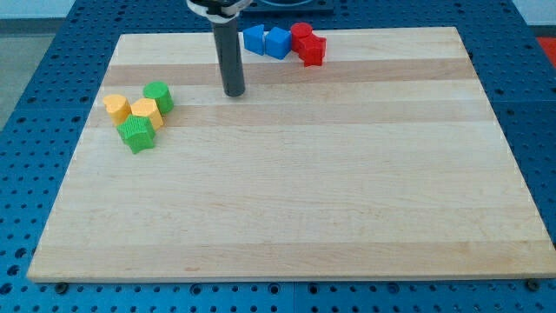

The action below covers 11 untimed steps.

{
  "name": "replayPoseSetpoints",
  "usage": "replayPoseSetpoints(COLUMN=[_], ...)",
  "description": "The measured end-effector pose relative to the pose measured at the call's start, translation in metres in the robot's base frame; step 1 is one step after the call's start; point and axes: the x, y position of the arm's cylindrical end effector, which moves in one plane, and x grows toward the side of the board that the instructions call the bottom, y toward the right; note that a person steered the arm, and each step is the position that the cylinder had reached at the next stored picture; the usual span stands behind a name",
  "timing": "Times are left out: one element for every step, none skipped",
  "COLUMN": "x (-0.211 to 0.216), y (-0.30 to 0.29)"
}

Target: Place the blue cube to the bottom right of the blue triangle

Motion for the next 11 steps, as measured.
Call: replayPoseSetpoints(x=[-0.032,-0.076,-0.125,-0.144,-0.144,-0.138,-0.083,-0.062,-0.070,-0.047,-0.037], y=[-0.044,-0.091,-0.069,-0.042,0.018,0.074,0.135,0.142,0.136,0.112,0.114])
